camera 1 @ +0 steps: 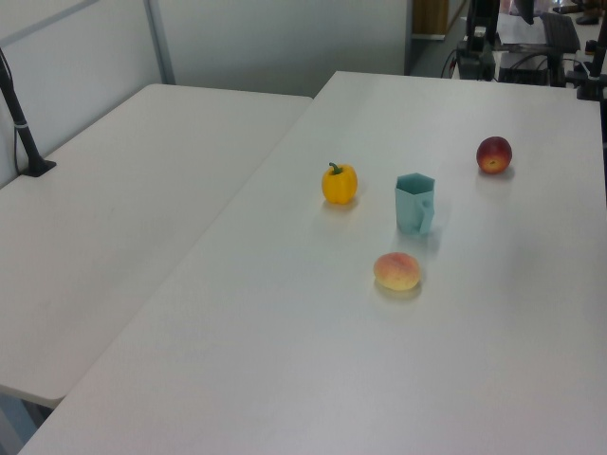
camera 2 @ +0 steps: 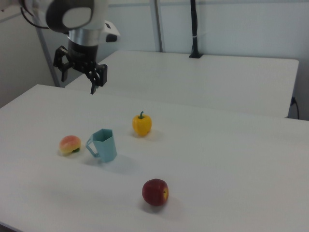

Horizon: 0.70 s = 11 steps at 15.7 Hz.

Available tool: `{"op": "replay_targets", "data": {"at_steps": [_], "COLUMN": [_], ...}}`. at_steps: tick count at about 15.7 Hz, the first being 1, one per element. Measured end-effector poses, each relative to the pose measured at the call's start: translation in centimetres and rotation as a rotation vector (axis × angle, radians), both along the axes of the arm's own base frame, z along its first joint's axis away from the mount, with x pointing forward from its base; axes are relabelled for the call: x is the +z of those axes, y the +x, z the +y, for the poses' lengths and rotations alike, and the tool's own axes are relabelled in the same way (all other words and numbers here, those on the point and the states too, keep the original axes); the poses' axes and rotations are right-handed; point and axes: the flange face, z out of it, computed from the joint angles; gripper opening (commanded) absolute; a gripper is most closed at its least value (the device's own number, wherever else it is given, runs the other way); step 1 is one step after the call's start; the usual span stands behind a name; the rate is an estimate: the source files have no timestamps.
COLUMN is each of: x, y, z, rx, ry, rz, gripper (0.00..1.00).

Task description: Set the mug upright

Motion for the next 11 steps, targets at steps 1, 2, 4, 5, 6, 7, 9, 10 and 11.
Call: {"op": "replay_targets", "data": {"at_steps": [1, 2, 4, 5, 6, 7, 9, 10, 11], "x": [0.9, 1.8, 3.2, 3.7, 4.0, 4.1, 3.7, 3.5, 3.3], "y": [-0.6, -1.2, -2.6, -3.1, -3.5, -3.6, -3.5, -3.2, -2.8], "z": [0.4, 1.1, 2.6, 3.4, 4.3, 5.2, 6.1, 6.2, 6.1], "rx": [-0.038, -0.081, -0.153, -0.173, -0.177, -0.179, -0.183, -0.188, -0.197], "ry": [-0.047, -0.091, -0.169, -0.217, -0.261, -0.292, -0.325, -0.326, -0.323], "rz": [0.009, 0.021, 0.056, 0.064, 0.063, 0.061, 0.062, 0.049, 0.026], "gripper": [1.0, 1.0, 1.0, 1.0, 1.0, 1.0, 1.0, 1.0, 1.0]}}
